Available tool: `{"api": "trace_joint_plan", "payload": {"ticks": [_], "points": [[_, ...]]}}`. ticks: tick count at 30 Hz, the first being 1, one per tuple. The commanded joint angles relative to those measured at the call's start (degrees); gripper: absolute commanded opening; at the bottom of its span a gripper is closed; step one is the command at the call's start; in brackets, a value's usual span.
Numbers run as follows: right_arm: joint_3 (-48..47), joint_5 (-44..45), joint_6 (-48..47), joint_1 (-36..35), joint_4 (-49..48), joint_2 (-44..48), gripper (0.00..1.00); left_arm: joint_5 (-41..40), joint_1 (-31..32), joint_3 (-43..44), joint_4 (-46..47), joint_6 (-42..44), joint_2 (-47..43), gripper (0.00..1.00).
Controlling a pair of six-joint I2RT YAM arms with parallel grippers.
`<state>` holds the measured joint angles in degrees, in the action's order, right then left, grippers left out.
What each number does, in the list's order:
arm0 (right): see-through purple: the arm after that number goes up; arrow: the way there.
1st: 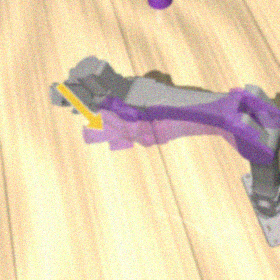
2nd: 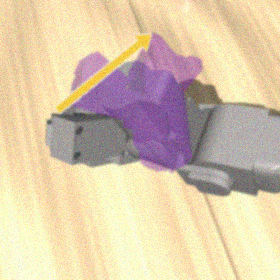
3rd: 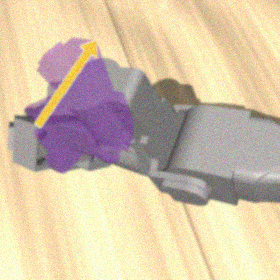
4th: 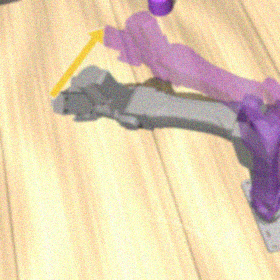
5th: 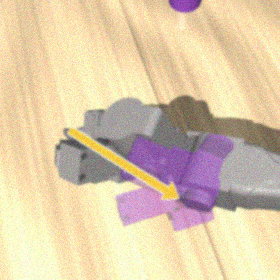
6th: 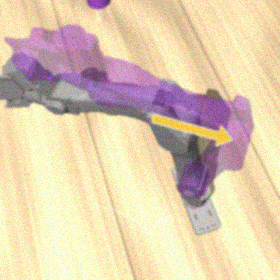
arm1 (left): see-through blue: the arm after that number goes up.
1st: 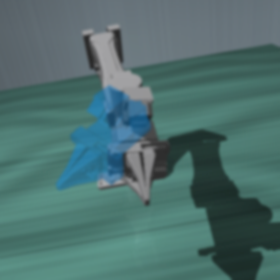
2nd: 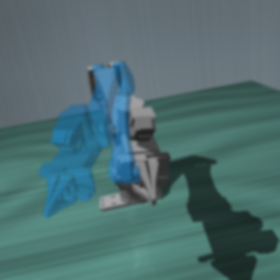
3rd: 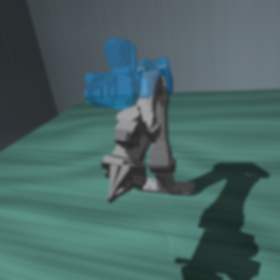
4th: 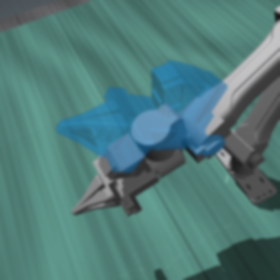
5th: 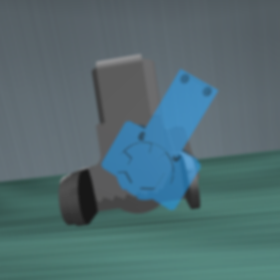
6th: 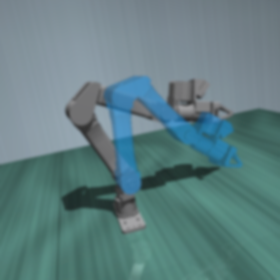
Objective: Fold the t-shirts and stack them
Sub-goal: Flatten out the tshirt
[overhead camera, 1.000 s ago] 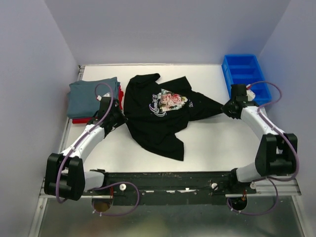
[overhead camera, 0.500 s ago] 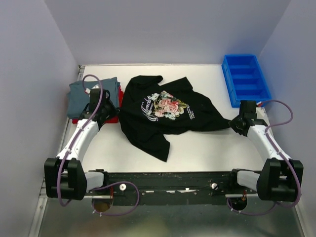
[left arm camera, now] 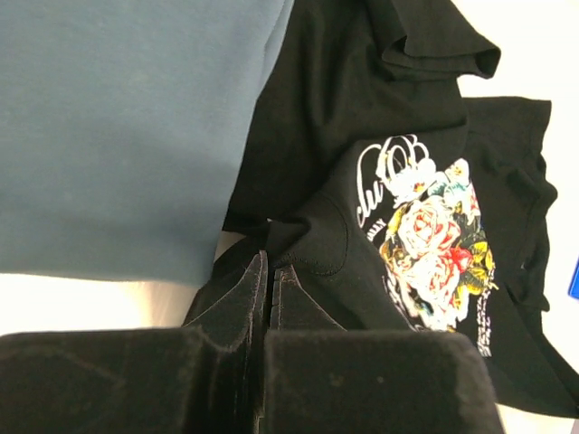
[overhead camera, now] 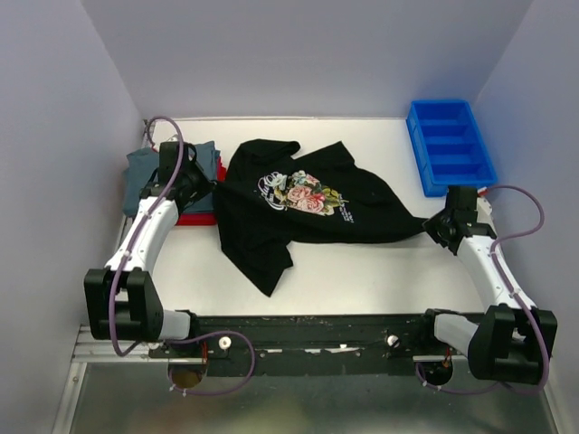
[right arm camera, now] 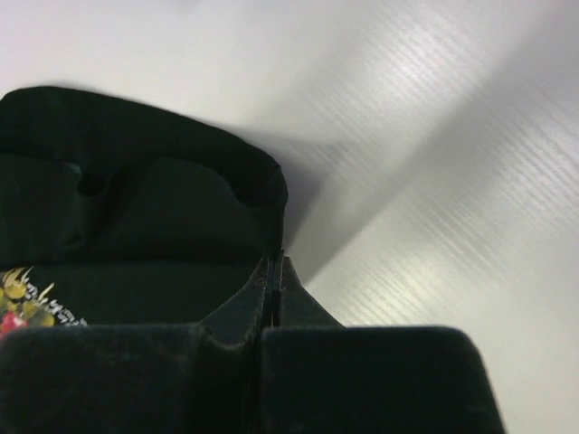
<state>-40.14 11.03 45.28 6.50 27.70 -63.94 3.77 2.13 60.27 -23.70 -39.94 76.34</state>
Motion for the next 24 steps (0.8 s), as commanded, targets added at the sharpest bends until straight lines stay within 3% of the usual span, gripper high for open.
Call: {"api": "trace_joint_plan", "payload": {"ticks": [1,5,9,14,21,23,24], "points": [[-1.8,-6.1,-0.7,0.5,-2.6,-0.8,0.01,2.4,2.8,5.8,1.9,-0.8,6.8,0.0],[-4.1,-10.3,-1.2,0.4,-6.3,-4.2,0.01,-2.2,7.3,17.6,-1.5,-0.2,15.8,0.0],[-12.4,-10.7,-1.1,0.4,-2.7,-9.3,0.01,-7.3,6.3,28.0,-7.0,-0.1,21.7,0.0],[-19.4,-15.9,0.9,0.4,-2.3,-15.3,0.01,-8.6,5.1,25.4,-5.1,-0.8,18.3,0.0],[-31.5,-21.4,2.2,-1.2,-4.5,-31.1,0.02,-8.1,1.7,22.0,-3.5,-1.1,17.5,0.0],[-36.8,-23.4,0.7,-1.8,-1.7,-36.0,0.08,-8.3,0.9,22.8,-3.9,-1.1,18.1,0.0],[-38.9,-24.0,-0.3,-2.2,-0.2,-37.7,0.16,-8.2,0.6,23.1,-3.9,-1.1,18.5,0.0]]}}
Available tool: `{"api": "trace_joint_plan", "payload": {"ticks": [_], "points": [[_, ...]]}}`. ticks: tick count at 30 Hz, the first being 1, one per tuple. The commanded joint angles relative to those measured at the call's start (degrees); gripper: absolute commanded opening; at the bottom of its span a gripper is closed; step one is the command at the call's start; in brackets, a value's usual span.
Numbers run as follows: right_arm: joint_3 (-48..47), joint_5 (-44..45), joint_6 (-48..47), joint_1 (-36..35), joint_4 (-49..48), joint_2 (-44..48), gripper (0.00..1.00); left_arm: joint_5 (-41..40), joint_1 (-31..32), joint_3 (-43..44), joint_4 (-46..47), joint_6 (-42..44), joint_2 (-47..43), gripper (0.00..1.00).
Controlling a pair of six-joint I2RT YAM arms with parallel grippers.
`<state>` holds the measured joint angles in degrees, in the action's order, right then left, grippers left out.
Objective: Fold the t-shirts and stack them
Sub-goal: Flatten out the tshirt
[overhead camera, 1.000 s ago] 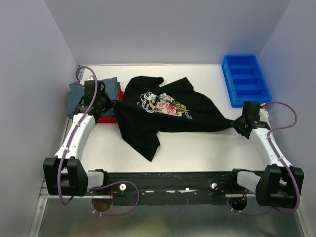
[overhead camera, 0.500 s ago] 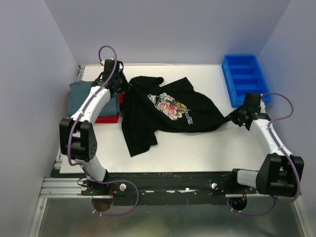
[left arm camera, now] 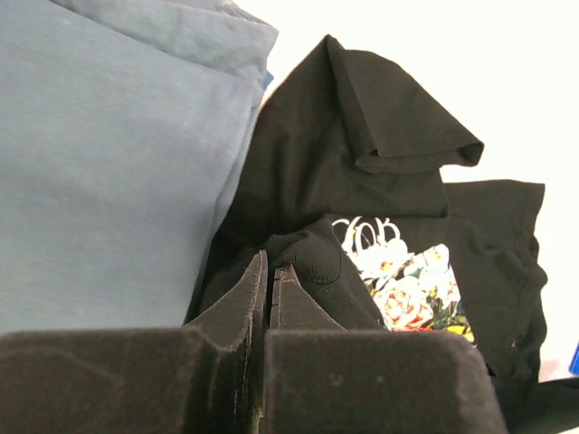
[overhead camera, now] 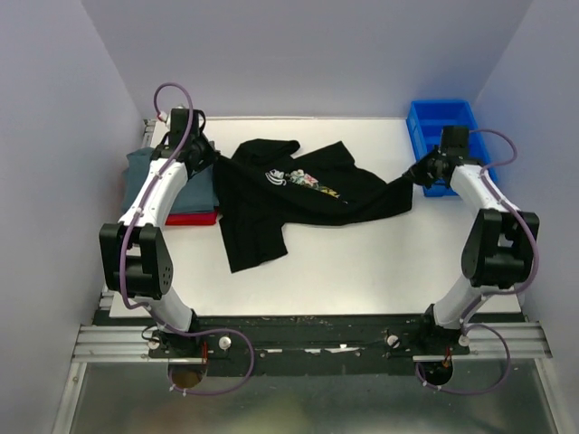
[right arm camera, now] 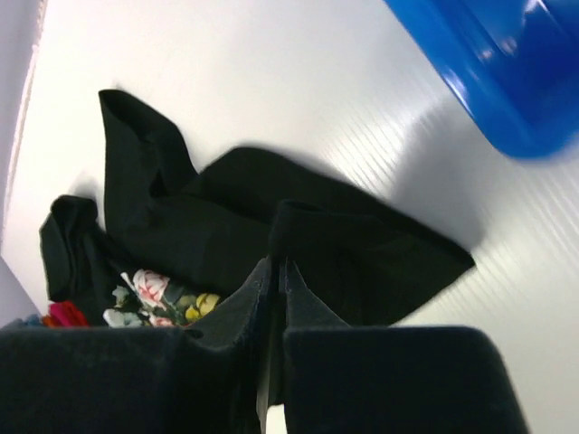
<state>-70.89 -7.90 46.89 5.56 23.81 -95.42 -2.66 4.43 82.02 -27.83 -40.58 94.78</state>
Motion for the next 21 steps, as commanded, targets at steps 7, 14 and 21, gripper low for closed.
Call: {"api": "trace_joint_plan", "payload": {"ticks": [7,14,21], "points": [[-3.3,7.6,-4.4,-1.4,4.0,-0.6,0.61,-0.1,-3.0,0.7,2.2,-0.7,0.1,0.0],[-0.8,13.1,-8.7,-1.4,2.9,-2.4,0.48,2.3,-3.0,0.0,4.5,-1.1,1.4,0.0],[-6.2,10.5,-9.7,-1.5,4.9,-10.5,0.5,2.6,-3.0,-1.0,5.2,-1.0,0.7,0.0]]}}
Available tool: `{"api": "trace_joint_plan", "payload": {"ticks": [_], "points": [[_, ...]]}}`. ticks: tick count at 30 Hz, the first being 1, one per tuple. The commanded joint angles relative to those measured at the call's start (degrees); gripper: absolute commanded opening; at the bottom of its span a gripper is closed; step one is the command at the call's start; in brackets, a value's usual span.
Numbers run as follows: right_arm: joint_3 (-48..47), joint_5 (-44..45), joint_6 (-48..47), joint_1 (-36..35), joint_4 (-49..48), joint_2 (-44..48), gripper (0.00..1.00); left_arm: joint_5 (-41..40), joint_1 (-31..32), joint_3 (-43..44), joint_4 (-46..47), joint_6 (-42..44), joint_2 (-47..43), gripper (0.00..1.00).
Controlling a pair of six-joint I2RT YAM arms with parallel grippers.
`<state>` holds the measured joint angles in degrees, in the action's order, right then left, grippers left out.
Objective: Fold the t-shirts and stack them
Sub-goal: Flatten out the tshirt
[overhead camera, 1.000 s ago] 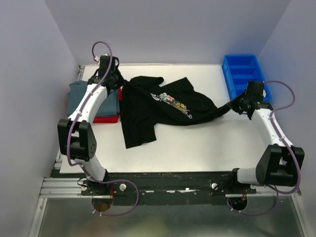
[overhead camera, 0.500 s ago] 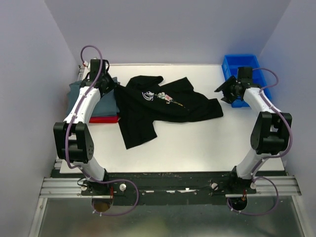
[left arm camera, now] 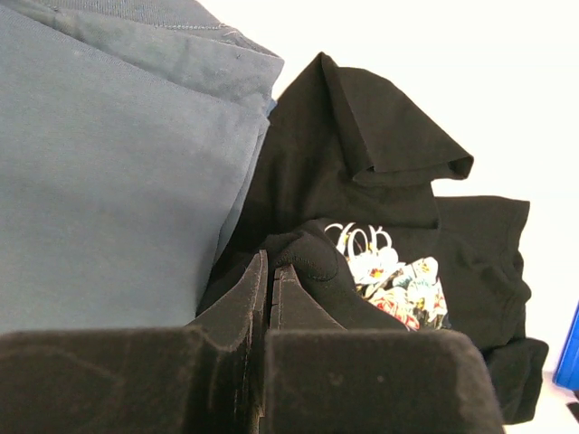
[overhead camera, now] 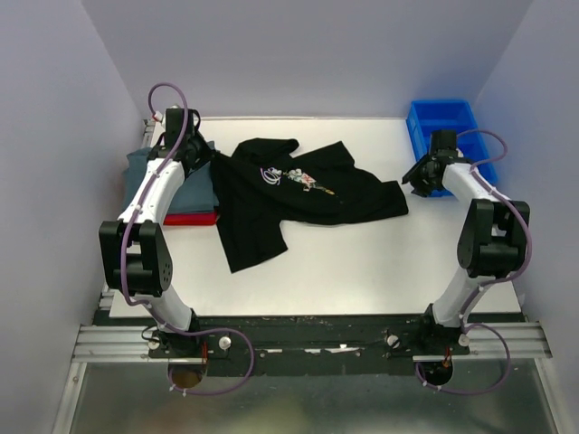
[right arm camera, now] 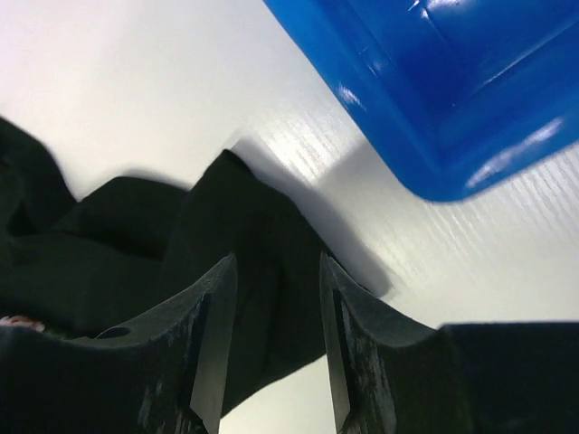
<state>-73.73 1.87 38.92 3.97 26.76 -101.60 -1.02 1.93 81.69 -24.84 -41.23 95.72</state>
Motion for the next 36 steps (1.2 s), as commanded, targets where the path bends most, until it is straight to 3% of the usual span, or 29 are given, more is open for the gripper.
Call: {"api": "trace_joint_plan", "payload": {"ticks": [1,18,20,25,32,36], "points": [[-4.0,1.0,-1.7,0.2,2.3,-5.0,0.5,0.9,-0.5,-0.7,2.3,-0.3,-0.4,0.0],[-4.1,-3.9,-0.3,0.1,1.5,-10.6,0.47,2.3,-0.5,-1.6,3.0,0.3,0.3,0.0],[-3.6,-4.5,-0.3,0.1,0.7,-10.0,0.42,2.2,-0.5,-1.6,3.0,0.4,0.2,0.0],[-3.3,-4.5,-1.4,0.2,0.6,-7.8,0.01,2.2,-0.5,-1.6,3.2,0.2,0.3,0.0],[-1.1,-2.1,-1.2,0.1,1.0,-2.3,0.01,3.0,-0.4,-1.0,3.5,-0.5,0.6,0.0],[6.0,3.9,1.6,0.2,2.4,6.0,0.01,3.9,-0.1,-1.6,5.9,-2.7,1.7,0.0]]}}
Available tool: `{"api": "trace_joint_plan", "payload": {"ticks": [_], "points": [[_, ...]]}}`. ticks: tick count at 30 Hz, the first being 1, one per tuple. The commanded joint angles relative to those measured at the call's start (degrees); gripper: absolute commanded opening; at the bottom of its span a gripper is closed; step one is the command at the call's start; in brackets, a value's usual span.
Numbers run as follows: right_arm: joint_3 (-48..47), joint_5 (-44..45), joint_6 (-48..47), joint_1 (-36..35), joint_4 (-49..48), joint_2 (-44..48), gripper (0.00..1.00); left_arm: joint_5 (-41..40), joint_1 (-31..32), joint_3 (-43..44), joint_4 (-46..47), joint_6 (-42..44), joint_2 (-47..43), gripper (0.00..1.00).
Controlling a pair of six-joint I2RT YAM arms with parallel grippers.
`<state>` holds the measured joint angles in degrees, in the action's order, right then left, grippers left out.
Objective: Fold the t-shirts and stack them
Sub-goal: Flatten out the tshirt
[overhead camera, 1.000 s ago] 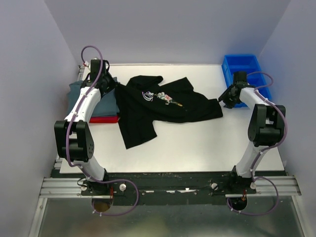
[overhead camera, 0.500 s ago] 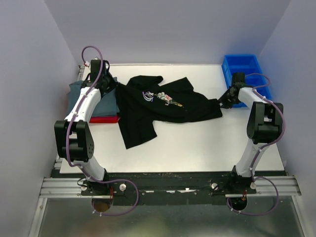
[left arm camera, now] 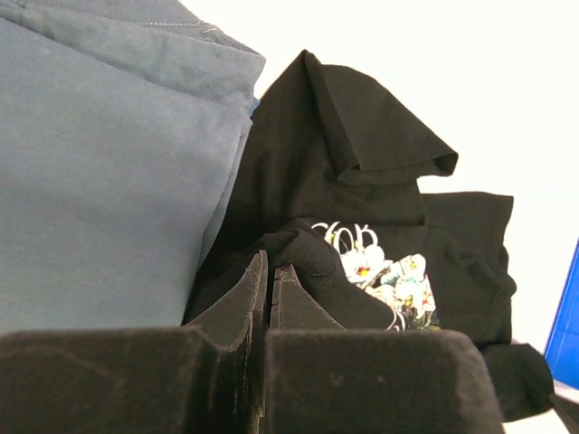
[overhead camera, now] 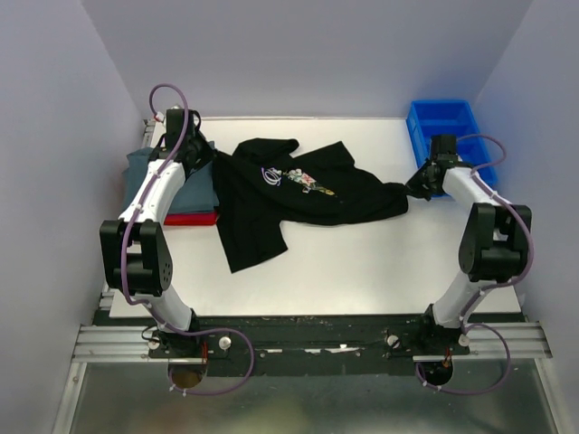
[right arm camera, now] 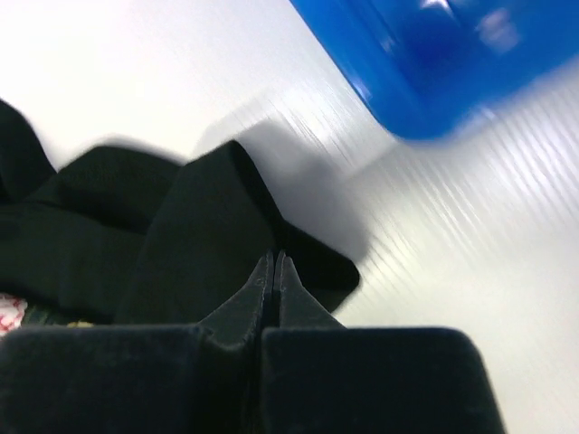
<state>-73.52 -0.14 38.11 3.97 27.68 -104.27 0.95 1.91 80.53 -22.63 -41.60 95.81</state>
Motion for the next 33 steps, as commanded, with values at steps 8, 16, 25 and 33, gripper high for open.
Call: {"api": "trace_joint_plan", "payload": {"ticks": [8,16,25,33], "points": [[22.5,8.8,3.5,0.7,3.3,25.2,0.01,2.8,2.7,3.6,2.7,-3.0,6.5,0.0],[33.5,7.3,0.7,3.3,1.6,38.1,0.7,1.4,2.8,3.4,1.5,-1.7,6.1,0.0],[30.4,-3.9,2.0,3.3,-3.1,29.9,0.59,1.0,2.8,1.9,1.5,-0.8,4.1,0.0],[28.4,-3.5,8.0,3.2,-4.2,23.2,0.55,1.1,2.8,1.8,1.2,-0.3,3.5,0.0]]}}
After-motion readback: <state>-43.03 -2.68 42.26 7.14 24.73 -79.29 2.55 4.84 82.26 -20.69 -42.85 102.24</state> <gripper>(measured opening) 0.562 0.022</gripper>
